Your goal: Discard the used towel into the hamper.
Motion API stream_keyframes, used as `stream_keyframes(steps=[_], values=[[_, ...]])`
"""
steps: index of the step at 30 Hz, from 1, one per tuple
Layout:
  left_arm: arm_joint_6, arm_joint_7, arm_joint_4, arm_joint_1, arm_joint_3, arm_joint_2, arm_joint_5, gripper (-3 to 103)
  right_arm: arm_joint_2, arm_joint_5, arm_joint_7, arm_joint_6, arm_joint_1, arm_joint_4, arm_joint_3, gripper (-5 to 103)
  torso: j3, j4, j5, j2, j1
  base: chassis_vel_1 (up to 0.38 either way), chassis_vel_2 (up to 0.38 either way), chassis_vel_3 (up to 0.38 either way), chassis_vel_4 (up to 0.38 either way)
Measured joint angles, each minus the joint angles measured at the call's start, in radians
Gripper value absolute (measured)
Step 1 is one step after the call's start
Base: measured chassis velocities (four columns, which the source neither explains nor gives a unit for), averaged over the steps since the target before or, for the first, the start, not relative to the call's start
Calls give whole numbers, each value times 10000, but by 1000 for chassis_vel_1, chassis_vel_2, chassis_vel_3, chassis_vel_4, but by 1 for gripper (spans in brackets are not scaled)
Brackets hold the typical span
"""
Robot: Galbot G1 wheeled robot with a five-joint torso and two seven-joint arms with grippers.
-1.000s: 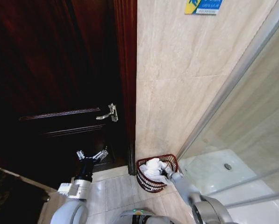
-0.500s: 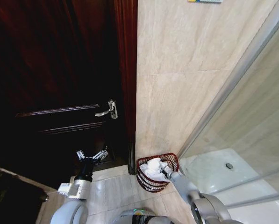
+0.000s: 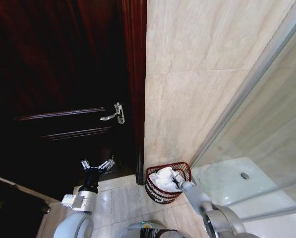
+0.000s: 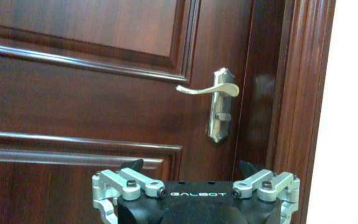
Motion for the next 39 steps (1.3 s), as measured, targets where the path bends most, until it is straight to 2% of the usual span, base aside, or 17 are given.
stream_keyframes(steps=[2, 4, 5, 7, 8, 10, 11, 14, 17, 18, 23, 24, 27, 31, 36, 37, 39], values=[[0, 0, 0, 0, 0, 0, 0, 100, -194, 888, -197, -56, -56, 535, -109, 8, -61, -3, -3, -107, -43, 0, 0, 0, 0], [0, 0, 0, 0, 0, 1, 0, 100, -483, 1600, -396, -236, -396, 1585, -302, 16, -87, -1, -4, -143, -59, 0, 0, 0, 0], [0, 0, 0, 0, 0, 1, 0, 100, -483, 1600, -396, -236, -396, 1585, -302, 16, -87, -1, -4, -143, -59, 0, 0, 0, 0], [0, 0, 0, 0, 0, 1, 0, 100, -794, 2048, -594, -450, -803, 2583, -430, 27, -92, 0, -1, -150, -61, 0, 0, 0, 0], [0, 0, 0, 0, 0, 1, 0, 100, -897, 2212, -679, -509, -941, 2879, -450, 27, -93, 0, -3, -149, -61, 0, 0, 0, 0], [0, 0, 0, 0, -1, 1, 0, 100, -1305, 3058, -842, -764, -1519, 4022, -557, 37, -92, 0, -2, -145, -61, 0, 0, 0, 0], [0, 0, 0, 0, -1, 1, 0, 100, -1305, 3058, -842, -764, -1519, 4022, -557, 37, -92, 0, -2, -145, -61, 0, 0, 0, 0], [0, 0, 0, 0, -1, 0, 0, 100, -1739, 3588, -1042, -669, -2204, 5118, -575, 54, -84, 3, -2, -125, -54, 0, 0, 0, 0], [0, 0, -1, 0, -1, 0, 0, 100, -2044, 3963, -1067, -620, -2741, 5903, -561, 60, -76, 2, -3, -111, -47, 0, 0, 0, 0], [0, -1, 0, 0, -1, 0, 0, 100, -2201, 4202, -1036, -619, -3178, 6523, -507, 71, -70, 2, -4, -101, -42, 0, 0, 0, 0], [0, -1, 0, 0, -1, 0, 0, 100, -2440, 4706, -776, -821, -4138, 8158, -305, 81, -61, 1, -6, -81, -34, 0, 0, 0, 0], [0, 0, 0, 0, 0, 1, 0, 100, -2528, 4941, -646, -969, -4574, 8991, -234, 91, -56, 1, -7, -73, -31, 0, 0, 0, 0], [0, 0, 0, 0, 0, 0, 0, 100, -2599, 5093, -502, -1271, -5067, 9935, -212, 96, -51, -1, -11, -62, -27, 0, 0, 0, 0], [0, 0, 0, 0, 0, 0, 0, 100, -2453, 4760, -459, -1409, -5172, 10059, -268, 100, -45, 0, -10, -54, -22, 0, 0, 0, 0], [0, 0, 0, 0, 0, 0, 0, 100, -2050, 3721, -455, -1444, -4983, 9183, -562, 100, -37, 2, -6, -43, -15, 0, 0, 0, 0], [0, 0, 0, 0, 1, 0, 0, 100, -1933, 3208, -397, -1365, -4785, 8582, -710, 100, -35, 0, -7, -39, -13, 0, 0, 0, 0], [0, 0, 0, 0, 0, 1, 0, 100, -1881, 3006, -229, -1270, -4625, 8179, -848, 100, -34, 0, -7, -37, -12, 0, 0, 0, 0]])
